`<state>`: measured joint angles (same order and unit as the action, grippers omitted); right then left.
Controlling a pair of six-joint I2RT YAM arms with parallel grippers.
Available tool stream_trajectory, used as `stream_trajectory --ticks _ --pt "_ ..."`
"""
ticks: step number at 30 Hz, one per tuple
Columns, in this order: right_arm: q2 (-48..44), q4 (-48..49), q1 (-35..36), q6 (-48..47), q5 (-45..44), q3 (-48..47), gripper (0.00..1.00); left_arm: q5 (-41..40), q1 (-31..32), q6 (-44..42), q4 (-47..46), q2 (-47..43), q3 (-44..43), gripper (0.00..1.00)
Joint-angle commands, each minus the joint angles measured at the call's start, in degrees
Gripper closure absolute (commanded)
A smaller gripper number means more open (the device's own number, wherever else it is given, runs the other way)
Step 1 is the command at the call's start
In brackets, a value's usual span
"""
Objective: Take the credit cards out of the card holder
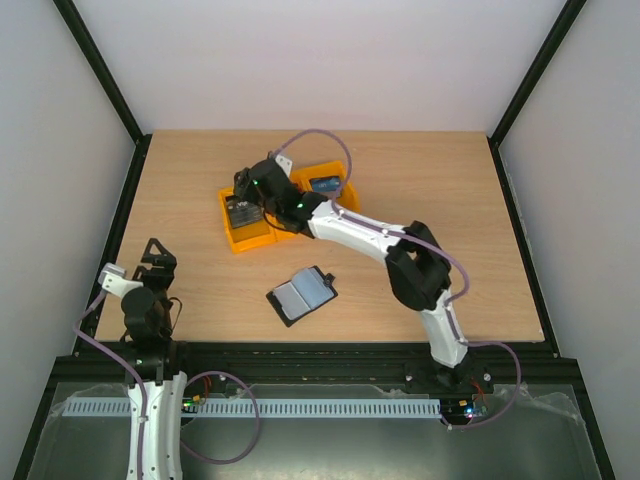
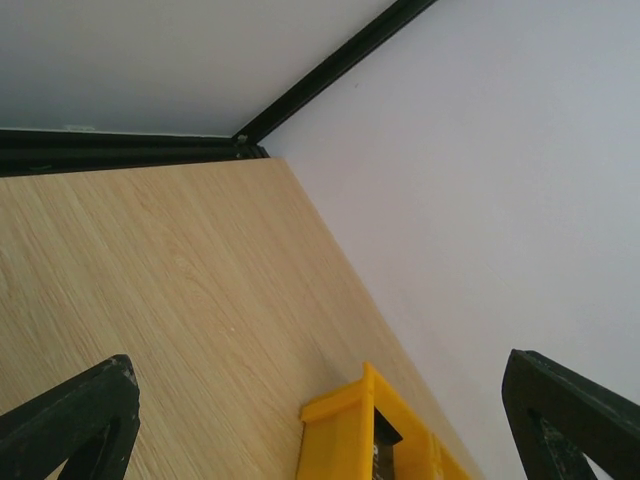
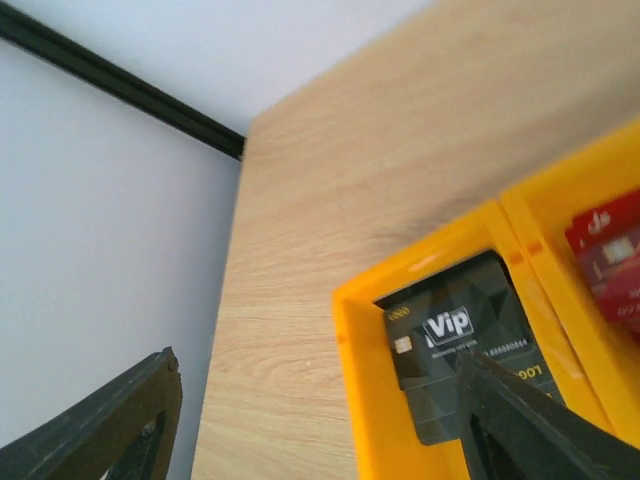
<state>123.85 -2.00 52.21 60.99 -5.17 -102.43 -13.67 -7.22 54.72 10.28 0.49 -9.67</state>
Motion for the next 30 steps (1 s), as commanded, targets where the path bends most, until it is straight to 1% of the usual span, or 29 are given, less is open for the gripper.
stream_trajectory --ticks 1,3,5,7,8,9,10,12,16,18,20,21,22,23,25,27,30 --pt "-10.0 -9.0 0.5 -18.4 0.6 -1.0 0.26 5.2 -0.5 -1.8 -3.0 0.5 0.6 0.01" --pt "-13.0 -18.8 0.6 -25.1 -0.3 0.4 0.26 12.1 -0.2 -3.3 -5.8 1.6 0.8 0.00" --pt "-16.6 -26.5 0.5 -29.0 -1.9 6.5 0.26 20.8 -0.2 1.8 -6.8 4.6 1.8 0.01" --pt "-18.4 -33.0 0.6 -31.0 -0.9 12.7 0.25 32.0 0.1 8.4 -6.6 9.8 3.1 0.00" --pt "-18.5 -35.6 0.6 -31.8 1.0 15.2 0.25 35.6 0.8 10.1 -6.1 12.5 3.2 0.01" --pt "-18.5 -37.8 0.5 -32.2 3.3 17.7 0.25 37.1 2.6 9.5 -5.8 16.1 2.9 0.01" --pt "-18.9 -38.4 0.5 -32.3 6.0 20.7 0.25 37.2 4.7 8.2 -6.0 18.9 2.5 0.00" --pt "-20.5 -36.4 0.6 -32.3 8.9 26.5 0.26 37.0 9.4 6.7 -8.1 25.0 2.2 0.00" --pt "-23.2 -31.7 0.6 -32.6 14.2 34.6 0.25 37.3 18.1 5.7 -16.4 37.2 1.5 0.01" --pt "-23.4 -29.5 0.7 -32.2 16.4 38.2 0.26 36.8 20.6 3.7 -17.8 42.1 1.9 0.01" --pt "-23.6 -26.4 0.7 -31.0 18.5 41.9 0.29 35.4 23.5 1.0 -17.2 45.8 3.6 0.01" --pt "-23.7 -24.6 0.6 -30.5 19.6 43.6 0.31 32.8 25.7 2.0 -15.0 47.6 3.9 0.01" --pt "-23.7 -22.9 0.6 -30.0 20.7 45.0 0.33 32.4 27.1 3.0 -14.6 49.3 3.9 0.01" --pt "-23.5 -21.4 0.7 -29.5 21.8 46.1 0.34 33.8 27.6 2.4 -17.3 51.0 3.6 0.01" --pt "-22.8 -18.7 0.7 -28.8 23.9 46.9 0.43 35.7 29.1 1.6 -23.9 53.4 3.4 0.01" --pt "-21.3 -17.5 0.6 -28.6 26.5 45.8 0.53 35.7 30.5 2.4 -27.6 55.4 3.7 0.01" --pt "-19.5 -16.5 0.7 -27.8 30.4 44.0 0.58 36.4 30.7 2.8 -30.4 57.0 4.2 0.01"
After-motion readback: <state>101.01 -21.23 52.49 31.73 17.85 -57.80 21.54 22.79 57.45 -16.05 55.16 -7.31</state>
